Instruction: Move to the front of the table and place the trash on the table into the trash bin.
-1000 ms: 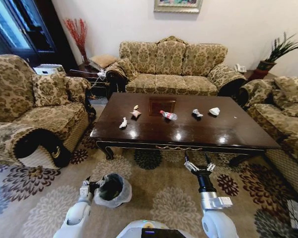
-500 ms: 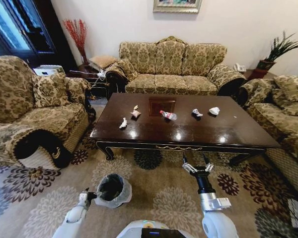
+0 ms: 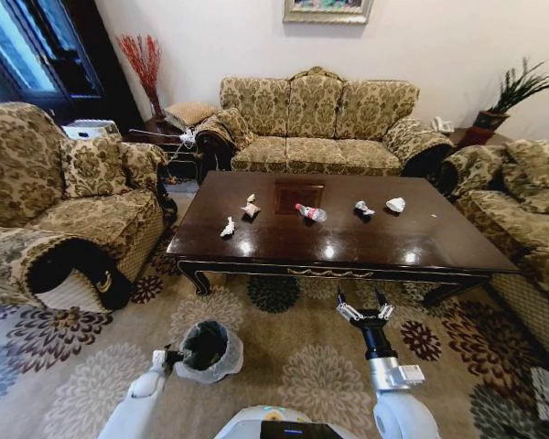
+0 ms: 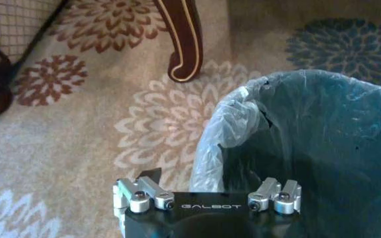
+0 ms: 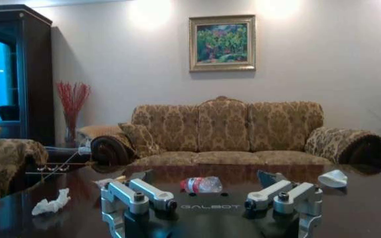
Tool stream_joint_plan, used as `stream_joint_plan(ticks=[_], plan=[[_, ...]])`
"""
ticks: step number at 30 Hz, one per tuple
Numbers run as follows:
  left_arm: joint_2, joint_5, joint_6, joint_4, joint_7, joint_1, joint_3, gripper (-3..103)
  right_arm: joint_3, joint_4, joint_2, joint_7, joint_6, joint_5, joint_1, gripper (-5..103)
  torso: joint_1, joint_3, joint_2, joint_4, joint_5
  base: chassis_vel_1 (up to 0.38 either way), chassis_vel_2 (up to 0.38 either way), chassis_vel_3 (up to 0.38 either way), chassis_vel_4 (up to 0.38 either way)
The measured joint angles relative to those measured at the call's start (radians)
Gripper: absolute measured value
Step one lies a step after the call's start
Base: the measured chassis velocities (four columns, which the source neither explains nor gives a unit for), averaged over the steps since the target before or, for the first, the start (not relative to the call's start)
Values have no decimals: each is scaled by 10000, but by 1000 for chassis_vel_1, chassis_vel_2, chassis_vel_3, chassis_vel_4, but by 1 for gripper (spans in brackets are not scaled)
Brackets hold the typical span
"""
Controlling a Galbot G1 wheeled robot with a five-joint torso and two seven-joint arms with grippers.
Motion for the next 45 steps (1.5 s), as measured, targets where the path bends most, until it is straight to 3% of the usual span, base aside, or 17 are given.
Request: stream_joint_plan(ticks=[2,3,5,8,10,11,13,14,17,28,30,33,40,45], plan=[[-49,82,169,168,-4,-191,-1,86,9,-21,-8,29,-12,8,1,100,0,0,0,0,-1,0,0,0,0],[-80,141,282,295,-20,-322,-7,78,22,-33,-16,43,-21,16,3,100,0,0,0,-1,-2,0,0,0,0],[-108,244,319,475,-59,-477,-20,74,51,-54,-27,55,-26,37,3,100,0,0,0,0,-1,0,0,0,0],[-112,288,330,560,-108,-549,-28,66,66,-61,-24,64,-27,62,4,100,0,0,0,0,0,0,0,0,0],[-114,309,331,589,-116,-567,-33,66,69,-64,-19,65,-27,71,4,100,0,0,0,0,0,0,0,0,0],[-134,399,325,673,-131,-609,-59,57,75,-88,-7,68,-27,94,7,100,0,0,0,0,0,0,0,0,0],[-157,442,298,741,-127,-633,-86,57,79,-114,-7,69,-27,103,13,100,0,0,0,0,0,0,0,0,0],[-197,487,236,839,-111,-659,-123,49,87,-149,-25,76,-27,112,20,100,0,0,0,0,-1,0,0,0,0],[-262,541,136,966,-70,-693,-194,46,106,-160,-71,121,-27,124,23,100,0,0,0,1,-1,0,0,0,0],[-390,444,198,755,-190,-506,-302,11,98,-123,-61,214,72,238,-31,100,0,0,0,0,1,0,0,0,0],[-395,416,235,707,-211,-469,-305,11,97,-118,-56,211,78,238,-31,100,0,-1,0,1,2,0,0,0,0],[-407,172,395,441,-242,-265,-306,2,122,-97,-31,203,114,242,-29,100,0,-1,0,1,2,0,0,0,0],[-368,-226,453,-217,-276,329,-319,0,139,-172,55,125,264,304,-76,100,0,0,0,-1,-5,0,0,0,0],[-243,-829,771,-1582,-432,1255,-370,0,136,-262,115,44,401,416,3,100,0,1,0,2,-9,0,0,0,0]])
